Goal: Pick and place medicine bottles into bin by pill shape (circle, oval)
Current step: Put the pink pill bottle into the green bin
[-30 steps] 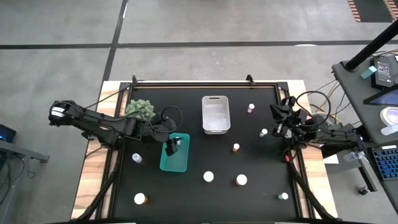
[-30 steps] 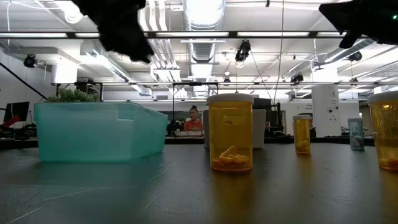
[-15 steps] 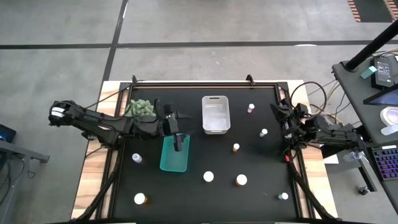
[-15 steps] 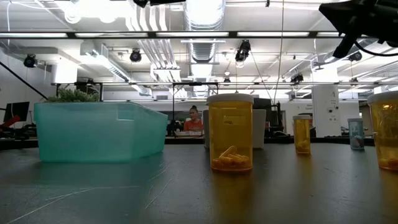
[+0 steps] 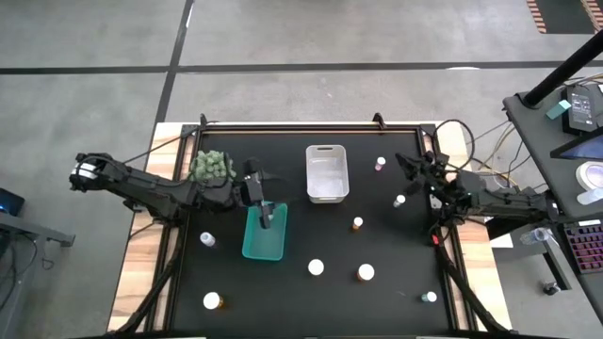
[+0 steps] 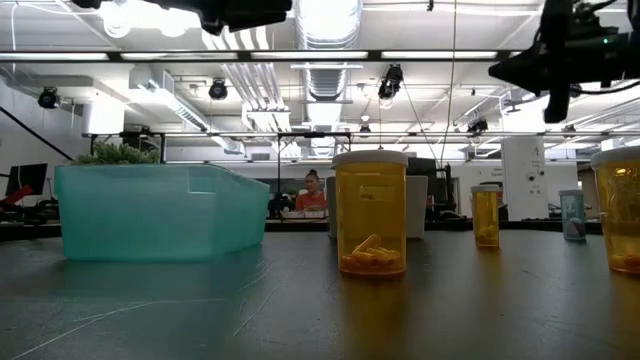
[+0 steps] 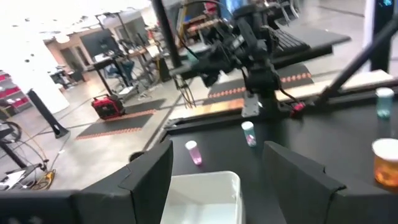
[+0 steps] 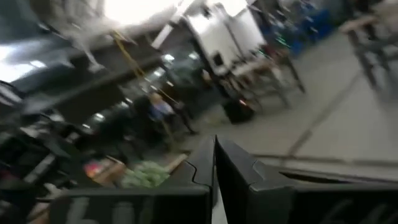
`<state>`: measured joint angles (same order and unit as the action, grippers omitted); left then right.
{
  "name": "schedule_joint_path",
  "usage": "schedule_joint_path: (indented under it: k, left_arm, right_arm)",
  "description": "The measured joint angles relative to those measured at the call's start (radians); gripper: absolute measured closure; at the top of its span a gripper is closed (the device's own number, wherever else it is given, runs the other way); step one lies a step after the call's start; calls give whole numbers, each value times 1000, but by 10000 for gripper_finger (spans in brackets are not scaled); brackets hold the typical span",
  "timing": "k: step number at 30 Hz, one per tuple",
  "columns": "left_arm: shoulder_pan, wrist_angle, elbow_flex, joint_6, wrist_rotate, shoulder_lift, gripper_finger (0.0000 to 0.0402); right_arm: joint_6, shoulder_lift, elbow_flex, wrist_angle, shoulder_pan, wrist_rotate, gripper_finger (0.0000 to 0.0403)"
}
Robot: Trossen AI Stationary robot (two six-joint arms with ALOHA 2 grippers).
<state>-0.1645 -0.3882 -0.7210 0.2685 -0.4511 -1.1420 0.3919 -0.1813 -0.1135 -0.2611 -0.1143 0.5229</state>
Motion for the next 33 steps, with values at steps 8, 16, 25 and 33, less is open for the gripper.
schedule_joint_path:
  k: [8, 16, 25, 33]
  left_arm:
    - [14, -3, 24, -1, 0, 60, 169]
    - [21, 0, 45, -2, 0, 64, 169]
    - [22, -57, 77, -1, -3, 64, 169]
    - [22, -57, 77, 0, -3, 64, 169]
  right_arm:
    - [16, -161, -162, 242, 0, 22, 394]
    - [230, -343, -385, 796, 0, 81, 394]
    - [371, -486, -513, 1081, 0, 74, 394]
    - [367, -536, -550, 1077, 0, 72, 394]
